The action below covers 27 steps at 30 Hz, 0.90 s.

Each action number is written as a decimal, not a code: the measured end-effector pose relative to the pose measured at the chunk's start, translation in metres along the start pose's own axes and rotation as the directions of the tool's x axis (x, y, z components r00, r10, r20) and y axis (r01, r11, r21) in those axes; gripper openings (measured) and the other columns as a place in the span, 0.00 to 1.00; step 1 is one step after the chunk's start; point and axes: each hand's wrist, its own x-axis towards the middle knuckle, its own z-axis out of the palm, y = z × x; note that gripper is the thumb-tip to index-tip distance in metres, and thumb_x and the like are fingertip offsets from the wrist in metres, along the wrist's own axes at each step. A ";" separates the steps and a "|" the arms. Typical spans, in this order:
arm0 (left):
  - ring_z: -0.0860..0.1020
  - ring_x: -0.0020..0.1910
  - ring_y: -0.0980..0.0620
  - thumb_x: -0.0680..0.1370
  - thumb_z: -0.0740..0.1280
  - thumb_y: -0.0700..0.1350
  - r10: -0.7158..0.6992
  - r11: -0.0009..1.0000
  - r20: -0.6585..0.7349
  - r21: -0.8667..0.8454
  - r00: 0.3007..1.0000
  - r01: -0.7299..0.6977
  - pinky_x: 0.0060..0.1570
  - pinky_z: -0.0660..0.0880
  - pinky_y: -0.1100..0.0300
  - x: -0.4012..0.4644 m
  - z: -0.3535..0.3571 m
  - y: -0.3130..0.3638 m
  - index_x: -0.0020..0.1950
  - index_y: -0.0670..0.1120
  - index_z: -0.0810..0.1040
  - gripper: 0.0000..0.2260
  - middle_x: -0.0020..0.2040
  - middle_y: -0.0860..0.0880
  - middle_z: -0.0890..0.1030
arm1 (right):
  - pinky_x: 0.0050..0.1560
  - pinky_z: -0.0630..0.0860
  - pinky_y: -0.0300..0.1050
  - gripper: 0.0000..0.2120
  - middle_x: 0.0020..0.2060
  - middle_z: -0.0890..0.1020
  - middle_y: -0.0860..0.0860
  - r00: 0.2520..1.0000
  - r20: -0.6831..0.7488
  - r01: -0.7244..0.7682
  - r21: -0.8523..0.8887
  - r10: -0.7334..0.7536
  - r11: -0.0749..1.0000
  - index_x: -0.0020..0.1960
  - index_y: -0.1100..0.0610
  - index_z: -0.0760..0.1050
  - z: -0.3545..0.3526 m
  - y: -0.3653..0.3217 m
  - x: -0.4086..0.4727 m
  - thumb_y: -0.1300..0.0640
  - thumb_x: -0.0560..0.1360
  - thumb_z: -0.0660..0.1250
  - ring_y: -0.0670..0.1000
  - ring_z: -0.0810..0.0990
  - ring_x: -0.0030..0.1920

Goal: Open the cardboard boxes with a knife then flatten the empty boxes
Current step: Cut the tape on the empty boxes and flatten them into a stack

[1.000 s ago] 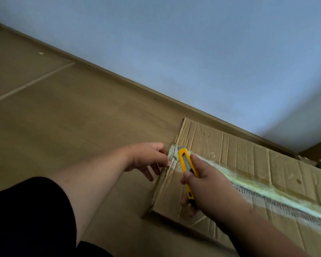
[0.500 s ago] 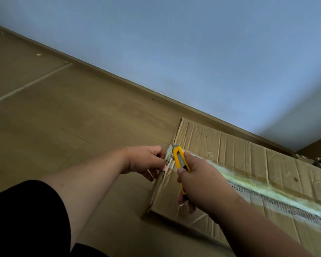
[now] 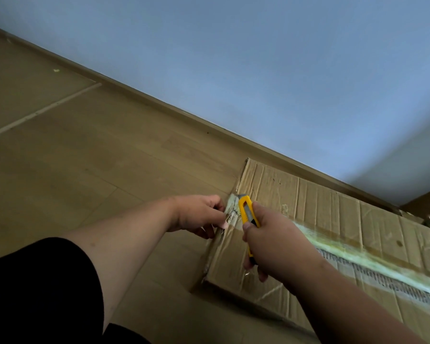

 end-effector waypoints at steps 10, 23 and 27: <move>0.78 0.46 0.49 0.77 0.68 0.40 0.003 1.000 0.007 0.004 1.000 -0.003 0.61 0.76 0.43 -0.002 0.000 0.001 0.50 0.47 0.72 0.06 0.45 0.47 0.79 | 0.29 0.81 0.47 0.15 0.43 0.79 0.54 1.000 -0.014 0.022 -0.027 -0.022 0.999 0.70 0.49 0.64 0.004 0.002 -0.002 0.57 0.83 0.56 0.51 0.85 0.32; 0.78 0.50 0.46 0.70 0.71 0.45 0.042 0.999 0.105 -0.039 0.994 -0.038 0.66 0.73 0.40 -0.008 -0.006 -0.002 0.52 0.44 0.73 0.14 0.49 0.44 0.78 | 0.26 0.73 0.41 0.13 0.43 0.81 0.56 0.998 0.046 0.036 -0.130 -0.030 0.991 0.66 0.53 0.66 -0.001 -0.002 0.000 0.57 0.82 0.55 0.48 0.83 0.27; 0.77 0.50 0.46 0.77 0.69 0.40 0.043 0.999 0.106 -0.020 0.993 -0.041 0.66 0.71 0.39 -0.006 -0.007 -0.003 0.51 0.44 0.72 0.07 0.49 0.43 0.77 | 0.30 0.76 0.44 0.12 0.44 0.79 0.54 0.997 0.076 0.032 -0.085 -0.026 0.996 0.66 0.53 0.66 -0.004 -0.003 -0.008 0.57 0.83 0.56 0.53 0.86 0.35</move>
